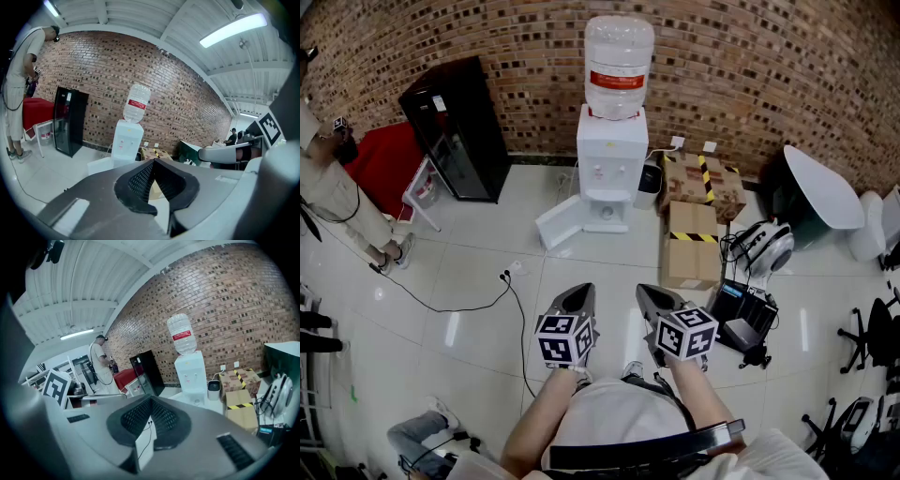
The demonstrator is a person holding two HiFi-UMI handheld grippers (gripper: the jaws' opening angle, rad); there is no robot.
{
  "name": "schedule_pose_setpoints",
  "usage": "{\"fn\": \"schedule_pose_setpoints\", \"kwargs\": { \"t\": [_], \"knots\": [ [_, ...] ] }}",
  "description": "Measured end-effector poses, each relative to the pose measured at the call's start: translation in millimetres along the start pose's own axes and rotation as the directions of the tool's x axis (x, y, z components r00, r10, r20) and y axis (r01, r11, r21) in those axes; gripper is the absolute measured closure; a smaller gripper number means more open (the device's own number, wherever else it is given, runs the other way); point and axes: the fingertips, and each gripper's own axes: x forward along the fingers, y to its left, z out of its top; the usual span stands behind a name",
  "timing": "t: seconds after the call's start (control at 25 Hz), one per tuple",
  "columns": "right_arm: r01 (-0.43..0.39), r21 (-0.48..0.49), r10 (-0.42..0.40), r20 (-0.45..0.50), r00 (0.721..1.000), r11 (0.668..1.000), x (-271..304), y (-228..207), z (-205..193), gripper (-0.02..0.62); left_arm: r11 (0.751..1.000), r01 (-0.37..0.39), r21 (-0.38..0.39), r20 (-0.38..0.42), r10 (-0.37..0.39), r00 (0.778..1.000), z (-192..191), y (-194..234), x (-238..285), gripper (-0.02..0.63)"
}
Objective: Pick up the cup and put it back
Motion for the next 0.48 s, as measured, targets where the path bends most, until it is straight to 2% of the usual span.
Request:
{"fn": "schedule_pose_setpoints", "kwargs": {
  "t": [0.28,0.48],
  "knots": [
    [0.008,0.007,-0.008,0.001,1.000,1.000,3,4,-1,0.583,1.000,0.001,-0.004,-0.006,-0.001,1.000,-1,7,-3,0.606],
    [0.023,0.045,-0.024,0.025,0.999,0.999,1,5,-5,0.583,1.000,0.005,-0.003,-0.019,-0.005,1.000,-6,15,-10,0.606]
  ]
}}
